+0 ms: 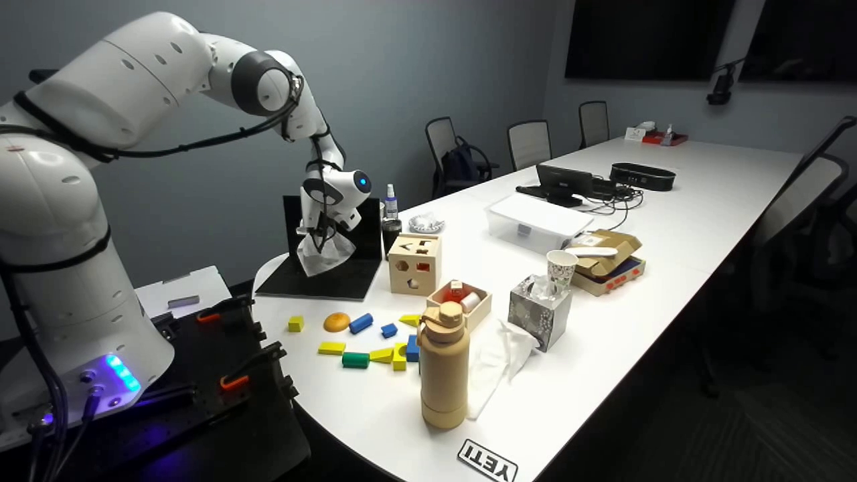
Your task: Use one white napkin to wipe the laptop.
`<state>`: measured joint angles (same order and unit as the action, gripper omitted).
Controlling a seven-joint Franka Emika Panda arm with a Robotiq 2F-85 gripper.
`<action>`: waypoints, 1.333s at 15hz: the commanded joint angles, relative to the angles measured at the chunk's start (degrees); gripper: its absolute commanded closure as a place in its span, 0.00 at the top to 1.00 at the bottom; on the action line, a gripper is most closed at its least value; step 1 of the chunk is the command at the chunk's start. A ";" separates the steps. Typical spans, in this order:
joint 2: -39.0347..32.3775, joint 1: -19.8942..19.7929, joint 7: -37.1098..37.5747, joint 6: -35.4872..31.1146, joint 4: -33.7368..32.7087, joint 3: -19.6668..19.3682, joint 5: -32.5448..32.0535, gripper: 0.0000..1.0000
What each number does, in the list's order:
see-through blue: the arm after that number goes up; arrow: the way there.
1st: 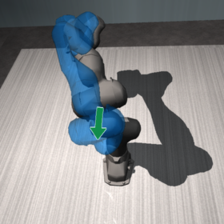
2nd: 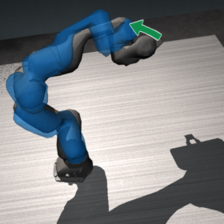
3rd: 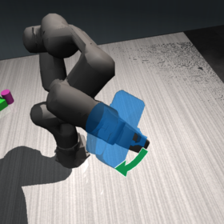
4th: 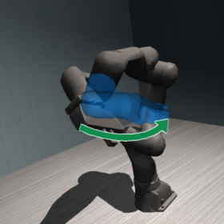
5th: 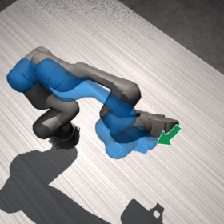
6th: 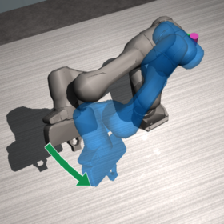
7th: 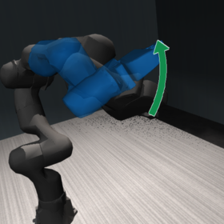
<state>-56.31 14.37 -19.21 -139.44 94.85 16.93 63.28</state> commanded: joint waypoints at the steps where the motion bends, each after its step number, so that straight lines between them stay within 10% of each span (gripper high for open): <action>1: 0.85 -1.97 -6.77 -11.29 2.58 4.63 10.79 0.00; 8: 0.96 -4.94 -31.03 -24.77 2.73 10.08 40.46 0.00; 20: 3.87 -3.74 -61.11 -22.73 0.84 1.35 78.18 0.00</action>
<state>-54.21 8.92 -76.42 -162.83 95.95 20.69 135.78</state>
